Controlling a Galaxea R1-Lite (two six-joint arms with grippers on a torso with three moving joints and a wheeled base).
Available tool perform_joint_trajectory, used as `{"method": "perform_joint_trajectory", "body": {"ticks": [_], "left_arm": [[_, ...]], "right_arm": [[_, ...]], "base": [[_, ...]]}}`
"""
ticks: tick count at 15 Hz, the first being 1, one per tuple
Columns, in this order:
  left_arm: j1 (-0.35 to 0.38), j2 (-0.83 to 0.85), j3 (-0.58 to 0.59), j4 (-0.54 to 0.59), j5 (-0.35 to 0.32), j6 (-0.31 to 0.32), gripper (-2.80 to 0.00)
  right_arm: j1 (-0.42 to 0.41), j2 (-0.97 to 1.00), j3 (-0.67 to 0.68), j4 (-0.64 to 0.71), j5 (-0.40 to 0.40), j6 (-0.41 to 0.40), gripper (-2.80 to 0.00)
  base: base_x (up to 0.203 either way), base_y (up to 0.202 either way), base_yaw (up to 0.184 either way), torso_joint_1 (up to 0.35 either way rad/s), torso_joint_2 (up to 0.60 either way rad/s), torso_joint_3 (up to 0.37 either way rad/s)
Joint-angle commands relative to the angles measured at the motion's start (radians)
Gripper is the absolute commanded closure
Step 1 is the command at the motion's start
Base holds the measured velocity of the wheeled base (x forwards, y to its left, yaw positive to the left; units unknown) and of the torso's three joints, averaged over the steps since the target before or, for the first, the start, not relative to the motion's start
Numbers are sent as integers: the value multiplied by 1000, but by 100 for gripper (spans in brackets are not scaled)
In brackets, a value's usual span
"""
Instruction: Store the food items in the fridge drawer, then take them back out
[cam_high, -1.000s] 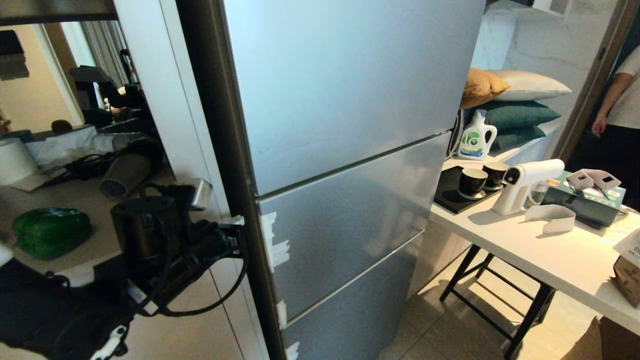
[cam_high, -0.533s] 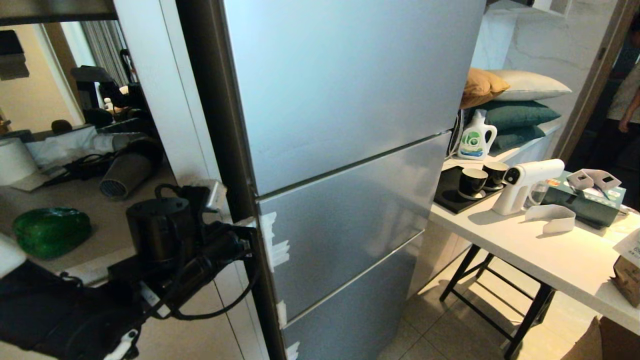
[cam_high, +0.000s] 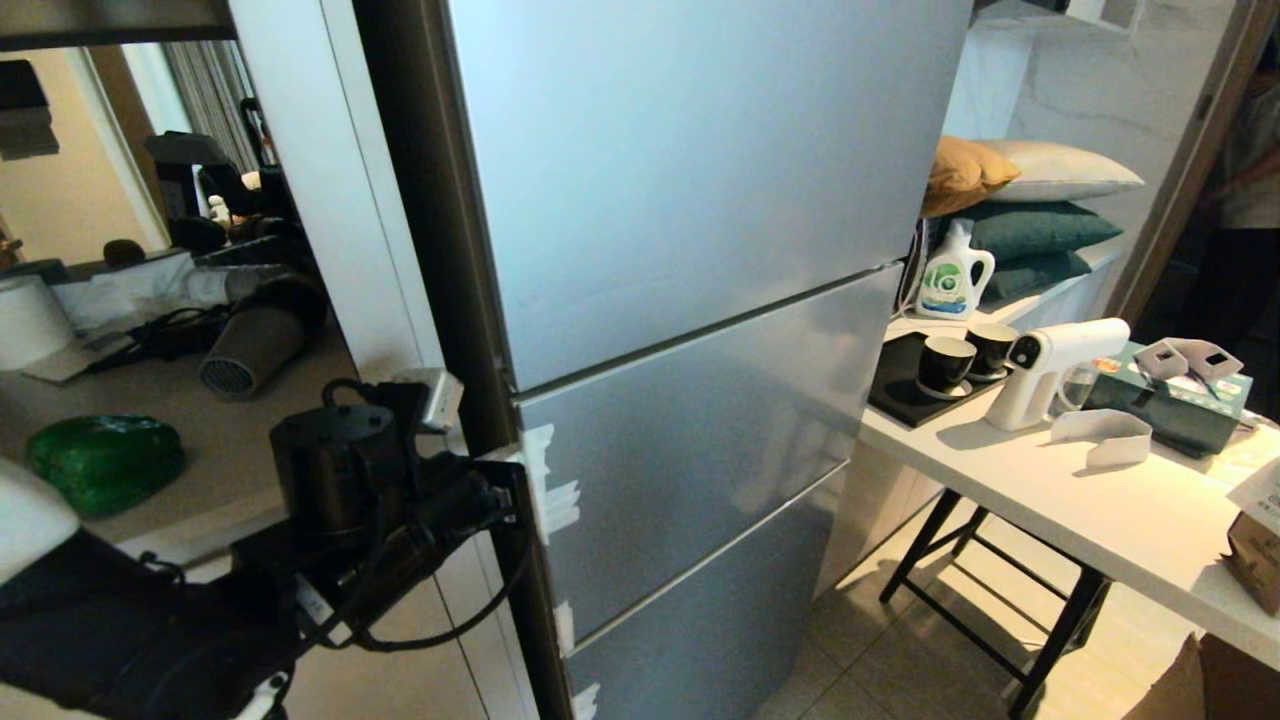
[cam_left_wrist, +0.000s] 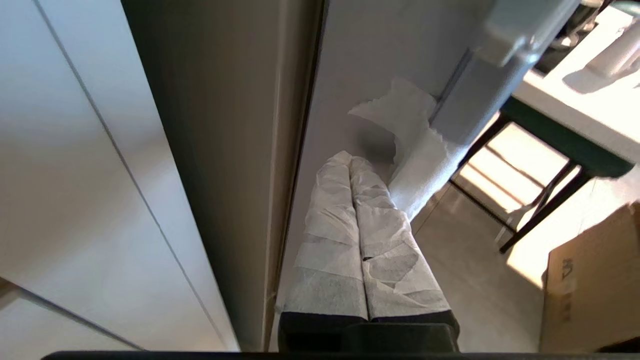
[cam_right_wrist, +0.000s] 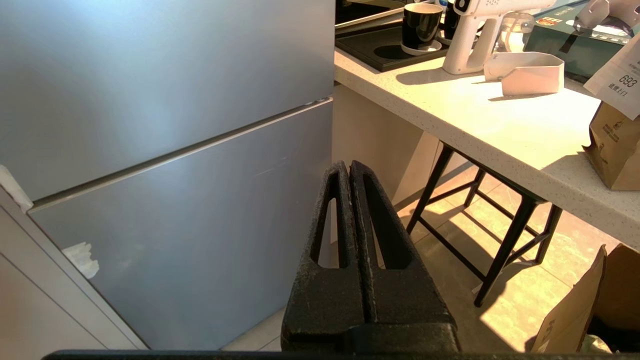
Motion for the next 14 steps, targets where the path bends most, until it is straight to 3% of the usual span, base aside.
{"method": "perform_joint_trajectory", "body": {"ticks": [1,7,14], "left_arm": [[-25,18,6,-41,-6,-4,0],[-60,45,41,-115,-48,-4,0],[-97,45,70,-122,-121,-4,0]], "right_arm": [[0,2,0,0,1,1,0],[0,2,0,0,-1,1,0],[0,2,0,0,0,0,0]], "base": [[0,0,0,0,0,0],[0,0,0,0,0,0],[0,0,0,0,0,0]]}}
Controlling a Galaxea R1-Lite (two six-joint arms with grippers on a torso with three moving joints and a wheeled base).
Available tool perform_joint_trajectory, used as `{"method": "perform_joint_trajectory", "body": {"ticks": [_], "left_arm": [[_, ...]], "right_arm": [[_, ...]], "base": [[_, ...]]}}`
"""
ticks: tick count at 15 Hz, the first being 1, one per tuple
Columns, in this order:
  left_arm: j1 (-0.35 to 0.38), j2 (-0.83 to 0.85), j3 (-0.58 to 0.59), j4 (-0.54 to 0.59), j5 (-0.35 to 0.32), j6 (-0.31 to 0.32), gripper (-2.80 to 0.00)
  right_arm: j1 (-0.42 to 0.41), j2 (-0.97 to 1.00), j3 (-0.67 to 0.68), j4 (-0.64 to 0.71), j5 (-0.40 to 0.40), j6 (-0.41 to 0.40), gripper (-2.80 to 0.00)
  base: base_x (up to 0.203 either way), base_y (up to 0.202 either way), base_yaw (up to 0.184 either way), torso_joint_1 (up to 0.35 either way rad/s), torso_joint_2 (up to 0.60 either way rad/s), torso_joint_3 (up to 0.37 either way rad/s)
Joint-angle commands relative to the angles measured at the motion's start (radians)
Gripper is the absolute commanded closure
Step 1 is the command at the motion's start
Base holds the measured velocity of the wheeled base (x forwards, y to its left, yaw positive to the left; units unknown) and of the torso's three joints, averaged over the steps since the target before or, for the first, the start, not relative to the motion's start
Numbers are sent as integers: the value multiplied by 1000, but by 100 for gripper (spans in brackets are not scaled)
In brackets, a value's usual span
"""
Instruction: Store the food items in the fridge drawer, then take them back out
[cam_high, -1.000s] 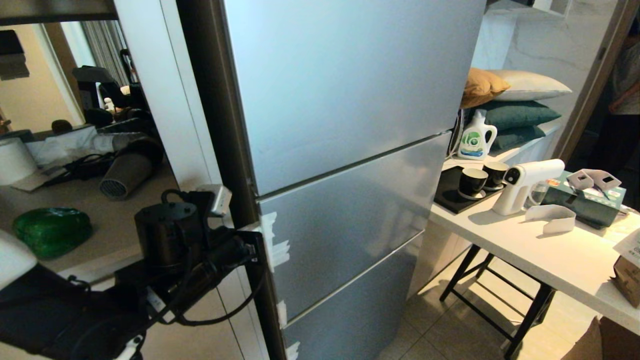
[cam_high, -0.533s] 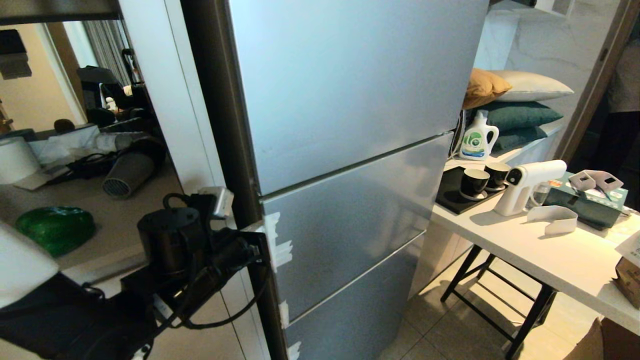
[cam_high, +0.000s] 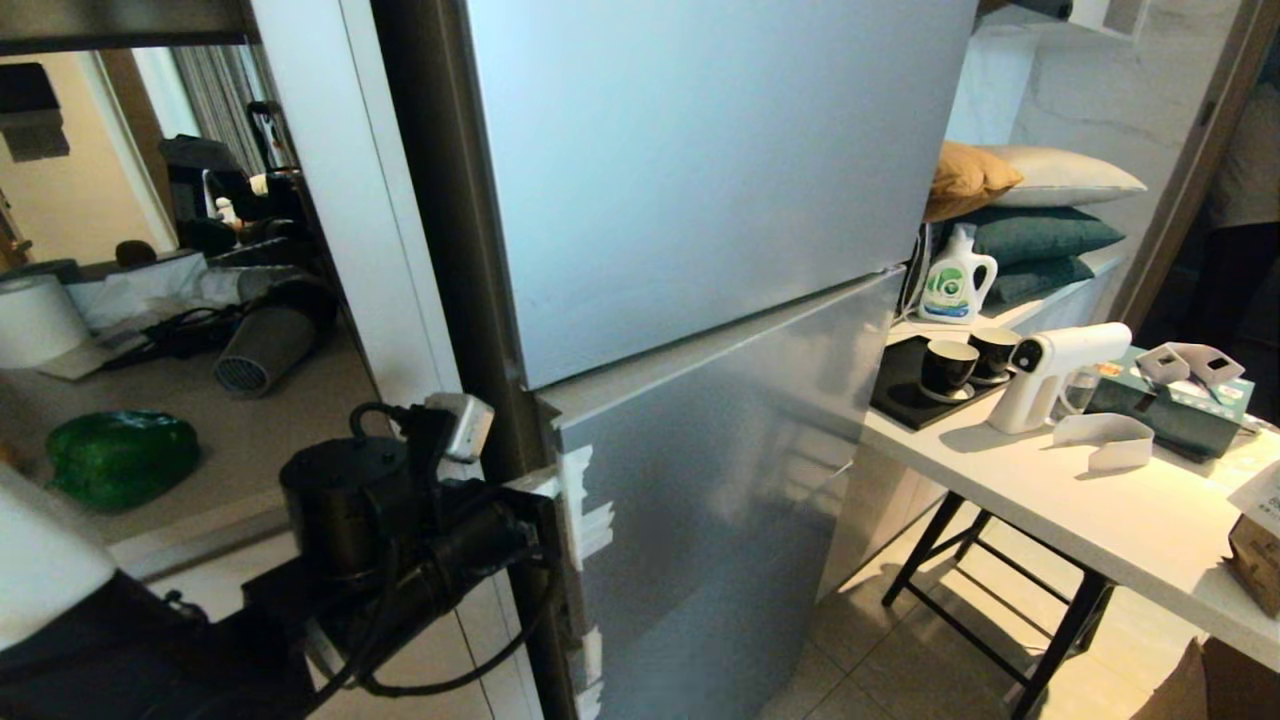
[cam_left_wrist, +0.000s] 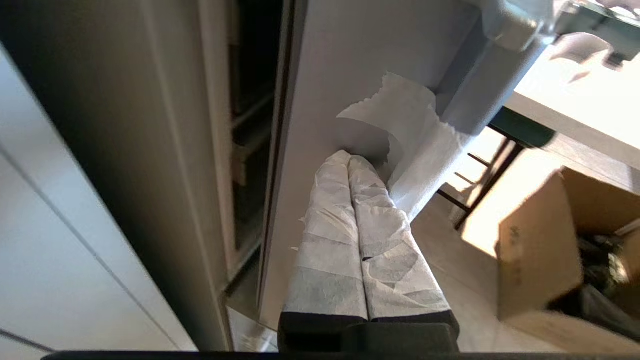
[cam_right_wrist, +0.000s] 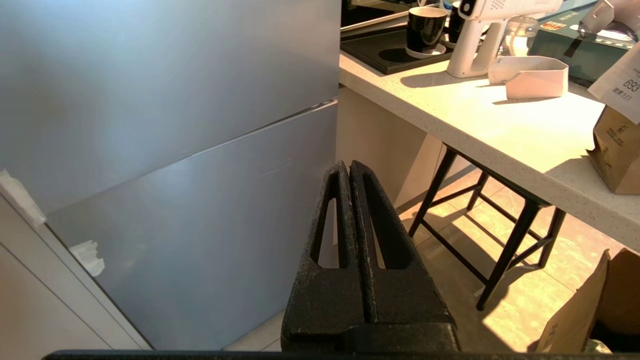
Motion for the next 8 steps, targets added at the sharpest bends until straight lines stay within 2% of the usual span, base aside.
{"method": "perform_joint_trajectory", "body": {"ticks": [1,8], "left_arm": [[-16,3,14,-7,-18,2,0],[-52,0,37,-7,-50,4,0]], "right_arm": [[0,2,0,0,0,0,0],[0,2,0,0,0,0,0]], "base": [[0,0,0,0,0,0],[0,0,0,0,0,0]]}}
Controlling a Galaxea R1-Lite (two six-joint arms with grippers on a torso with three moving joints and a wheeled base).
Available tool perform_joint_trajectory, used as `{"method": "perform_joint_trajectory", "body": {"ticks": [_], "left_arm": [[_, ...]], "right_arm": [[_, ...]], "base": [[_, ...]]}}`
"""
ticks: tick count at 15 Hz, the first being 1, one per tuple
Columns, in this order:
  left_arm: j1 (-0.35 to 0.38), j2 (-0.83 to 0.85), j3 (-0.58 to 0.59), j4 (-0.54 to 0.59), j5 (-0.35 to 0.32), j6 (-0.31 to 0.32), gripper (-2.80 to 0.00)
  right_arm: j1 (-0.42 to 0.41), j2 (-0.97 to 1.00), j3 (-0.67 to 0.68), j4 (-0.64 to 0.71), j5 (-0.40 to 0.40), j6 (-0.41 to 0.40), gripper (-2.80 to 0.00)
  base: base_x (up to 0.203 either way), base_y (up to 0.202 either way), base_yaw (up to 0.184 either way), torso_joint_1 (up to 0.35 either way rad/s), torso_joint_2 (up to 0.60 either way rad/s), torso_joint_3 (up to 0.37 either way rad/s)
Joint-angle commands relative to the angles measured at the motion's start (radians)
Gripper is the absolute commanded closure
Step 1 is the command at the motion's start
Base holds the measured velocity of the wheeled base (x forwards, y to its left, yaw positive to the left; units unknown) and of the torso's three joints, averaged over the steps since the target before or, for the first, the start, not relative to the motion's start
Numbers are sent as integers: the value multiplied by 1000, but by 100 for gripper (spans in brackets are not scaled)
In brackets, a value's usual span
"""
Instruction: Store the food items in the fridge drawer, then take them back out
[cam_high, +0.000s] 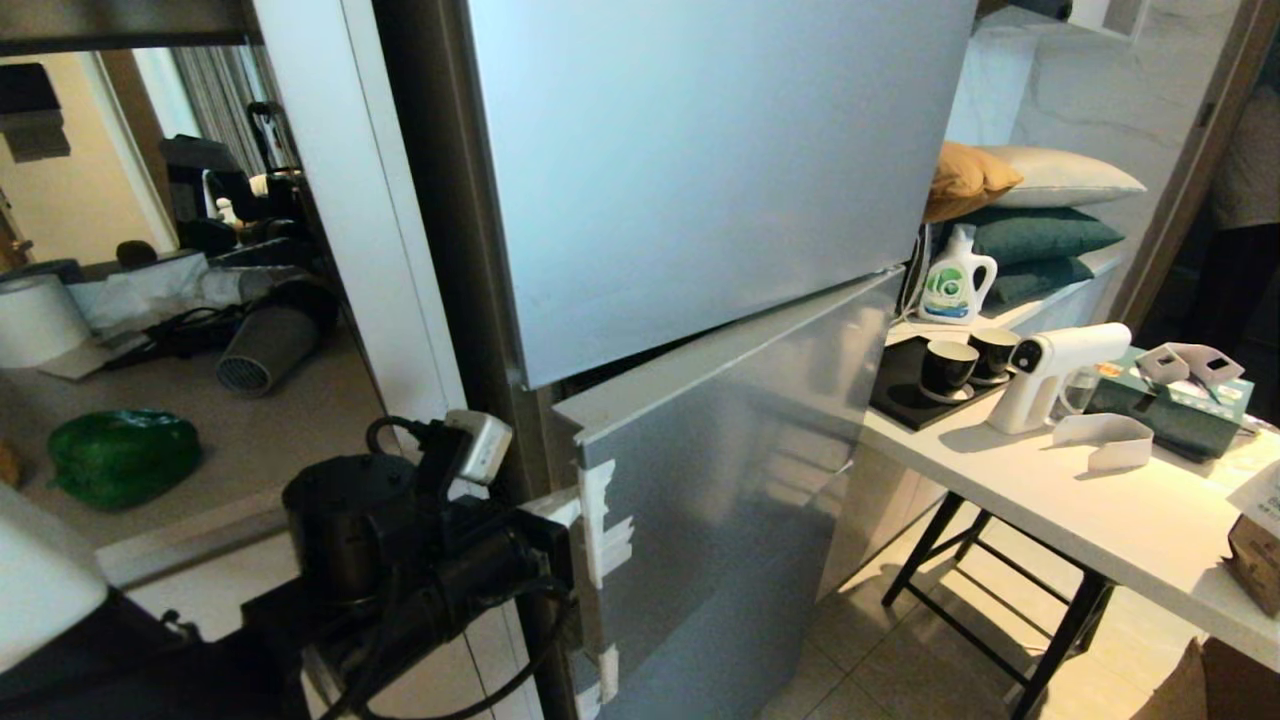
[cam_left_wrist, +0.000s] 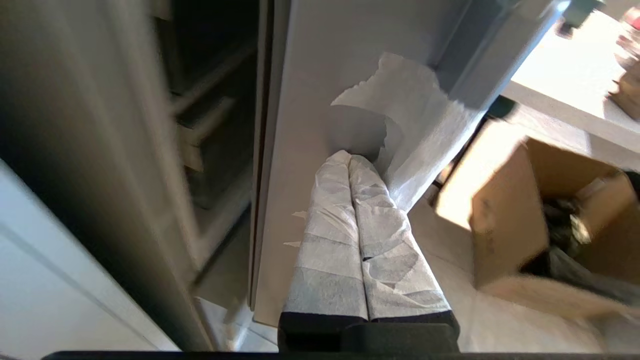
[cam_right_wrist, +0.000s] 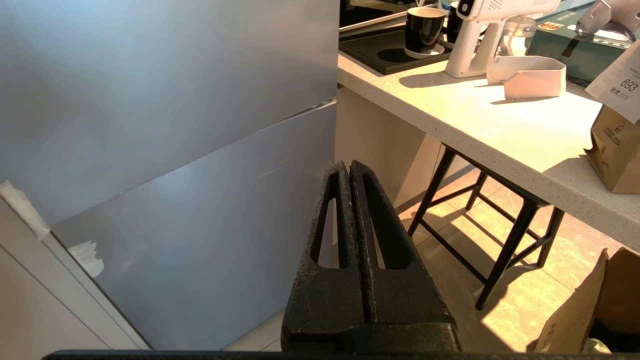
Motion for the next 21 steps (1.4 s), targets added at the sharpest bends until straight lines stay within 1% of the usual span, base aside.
{"method": "perform_joint_trajectory", "body": {"ticks": [1,7,16,17,18,20,21], "left_arm": [[-25,1,14,-6,3,-1,0],[-142,-13,74,-8,-2,-1,0],[-346,-50,87,-8,9,-2,0],[-378,-57,87,-8,9,-1,0],[-386,-55,87,-8,15,2,0],[-386,-42,86,-8,63,1,0],[-386,-40,87,-8,72,0,0]], "right_arm": [[0,2,0,0,0,0,0],[0,2,0,0,0,-1,0],[0,2,0,-1,0,-1,0],[0,2,0,0,0,-1,0],[0,2,0,-1,0,-1,0],[0,2,2,0,0,-4,0],[0,2,2,0,0,-6,0]], "base": [[0,0,0,0,0,0],[0,0,0,0,0,0],[0,0,0,0,0,0],[0,0,0,0,0,0],[0,0,0,0,0,0],[0,0,0,0,0,0],[0,0,0,0,0,0]]}}
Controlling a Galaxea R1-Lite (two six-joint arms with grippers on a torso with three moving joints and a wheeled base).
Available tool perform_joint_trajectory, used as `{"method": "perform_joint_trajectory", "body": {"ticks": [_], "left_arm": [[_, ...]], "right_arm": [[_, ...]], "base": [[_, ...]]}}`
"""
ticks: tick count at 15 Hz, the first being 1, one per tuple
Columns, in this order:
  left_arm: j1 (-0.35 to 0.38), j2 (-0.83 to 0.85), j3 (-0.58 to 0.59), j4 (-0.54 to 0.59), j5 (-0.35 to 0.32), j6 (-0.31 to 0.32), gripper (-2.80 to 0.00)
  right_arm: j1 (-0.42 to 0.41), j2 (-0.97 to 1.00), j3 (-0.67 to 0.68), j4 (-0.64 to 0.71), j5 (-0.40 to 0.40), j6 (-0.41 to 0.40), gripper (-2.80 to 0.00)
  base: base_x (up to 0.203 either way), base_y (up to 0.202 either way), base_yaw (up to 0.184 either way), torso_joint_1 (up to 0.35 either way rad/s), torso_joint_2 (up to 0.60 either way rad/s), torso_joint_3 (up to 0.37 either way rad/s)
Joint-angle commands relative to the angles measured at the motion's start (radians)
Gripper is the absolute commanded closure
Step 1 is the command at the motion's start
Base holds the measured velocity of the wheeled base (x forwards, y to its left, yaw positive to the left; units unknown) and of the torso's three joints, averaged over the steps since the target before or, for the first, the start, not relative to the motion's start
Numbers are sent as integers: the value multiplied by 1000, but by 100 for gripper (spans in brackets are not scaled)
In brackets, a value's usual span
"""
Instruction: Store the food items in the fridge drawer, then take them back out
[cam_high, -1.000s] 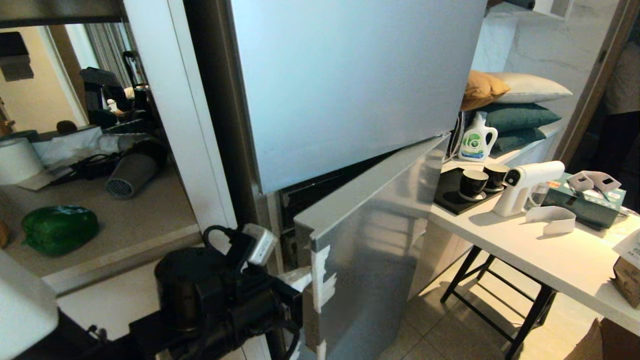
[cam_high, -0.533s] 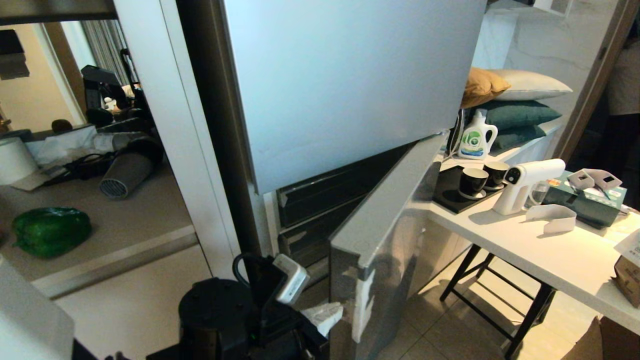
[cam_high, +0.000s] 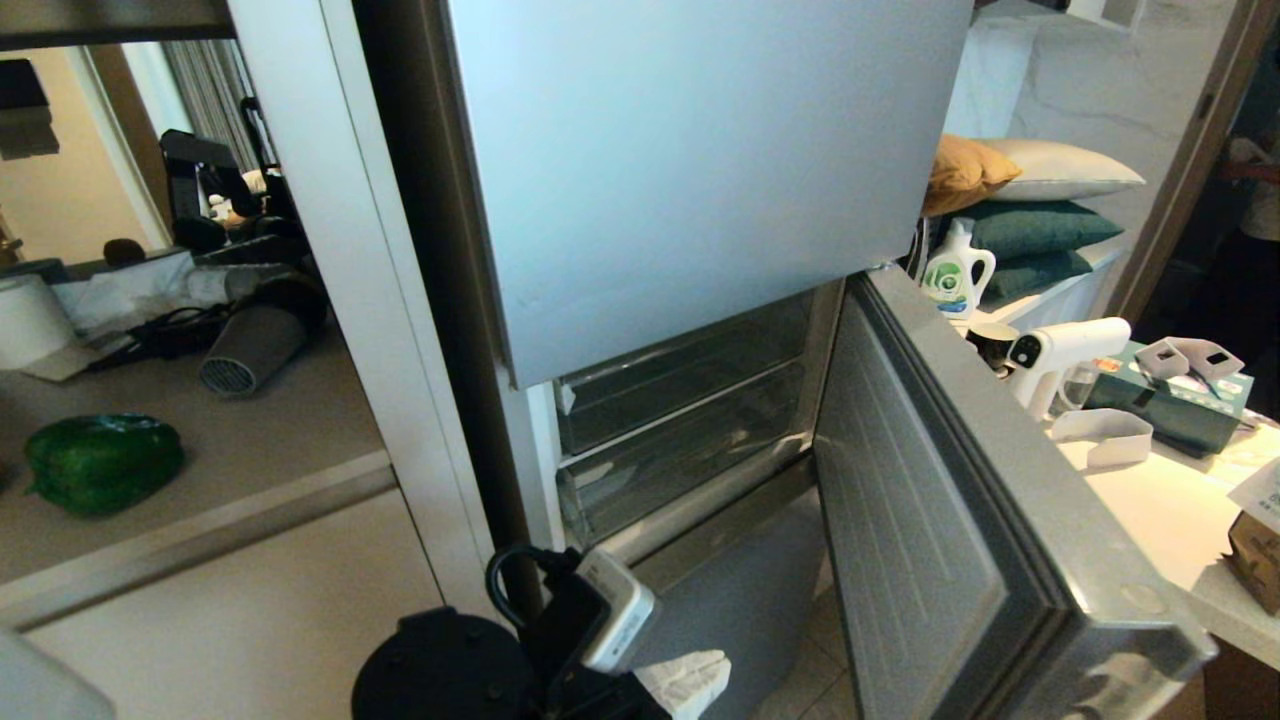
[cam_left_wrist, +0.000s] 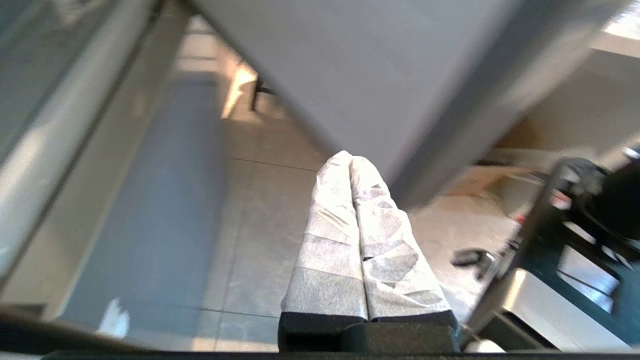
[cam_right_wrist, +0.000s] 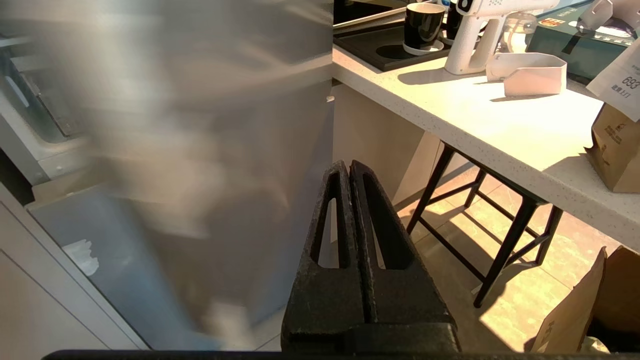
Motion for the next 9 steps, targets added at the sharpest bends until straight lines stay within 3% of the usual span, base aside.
{"method": "perform_joint_trajectory", "body": {"ticks": [1,7,9], "left_arm": [[-3,1,1,-7,12,-1,0],[-2,-11,13,-7,26,-1,0],[-1,-31,13,-7,85,-1,0]], "right_arm": [[0,2,0,0,0,0,0],[0,2,-1,0,0,3,0],[0,2,-1,-1,0,3,0]], "base": [[0,0,0,0,0,0],[0,0,0,0,0,0],[0,0,0,0,0,0]]}}
